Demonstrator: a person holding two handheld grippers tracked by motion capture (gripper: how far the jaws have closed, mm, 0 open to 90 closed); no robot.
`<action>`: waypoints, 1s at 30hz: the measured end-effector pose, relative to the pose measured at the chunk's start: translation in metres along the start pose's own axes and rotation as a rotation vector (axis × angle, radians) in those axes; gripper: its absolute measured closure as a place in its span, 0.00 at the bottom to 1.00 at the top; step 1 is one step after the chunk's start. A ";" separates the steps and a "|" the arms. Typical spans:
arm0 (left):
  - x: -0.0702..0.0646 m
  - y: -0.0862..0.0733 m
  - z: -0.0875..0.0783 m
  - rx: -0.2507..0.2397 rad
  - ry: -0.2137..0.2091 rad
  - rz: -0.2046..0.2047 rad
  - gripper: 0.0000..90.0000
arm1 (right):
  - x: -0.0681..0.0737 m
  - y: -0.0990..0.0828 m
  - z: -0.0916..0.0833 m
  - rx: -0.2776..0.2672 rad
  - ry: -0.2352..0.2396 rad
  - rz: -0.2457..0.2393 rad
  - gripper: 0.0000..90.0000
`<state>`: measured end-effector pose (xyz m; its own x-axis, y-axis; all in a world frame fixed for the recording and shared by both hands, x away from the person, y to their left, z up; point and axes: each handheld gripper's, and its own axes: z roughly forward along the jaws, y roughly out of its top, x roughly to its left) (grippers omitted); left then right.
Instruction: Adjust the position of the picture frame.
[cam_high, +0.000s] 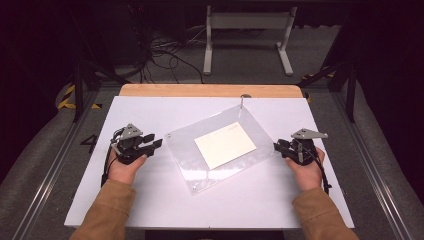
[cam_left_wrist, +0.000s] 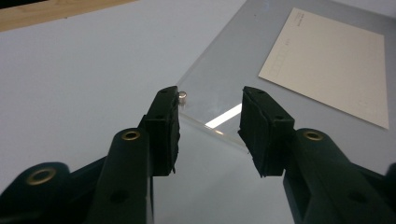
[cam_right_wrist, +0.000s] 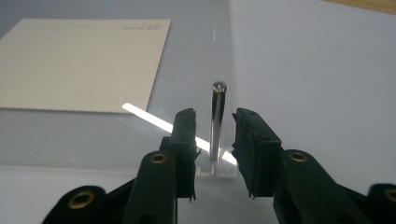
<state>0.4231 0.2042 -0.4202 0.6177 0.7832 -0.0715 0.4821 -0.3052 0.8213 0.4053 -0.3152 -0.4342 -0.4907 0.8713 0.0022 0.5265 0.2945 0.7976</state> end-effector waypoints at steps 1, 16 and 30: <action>0.000 0.000 0.000 0.000 0.000 0.000 0.62 | 0.000 -0.002 -0.004 0.000 -0.005 0.001 0.74; 0.034 0.011 0.056 0.037 0.116 -0.072 0.94 | 0.033 -0.009 -0.046 -0.007 0.099 -0.045 0.79; 0.045 0.006 0.085 0.108 0.030 -0.126 0.95 | 0.061 -0.021 -0.055 0.012 0.172 -0.116 0.78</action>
<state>0.5068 0.1916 -0.4669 0.5300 0.8342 -0.1522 0.6197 -0.2585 0.7410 0.3263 -0.2902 -0.4180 -0.6593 0.7518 0.0145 0.4675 0.3948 0.7909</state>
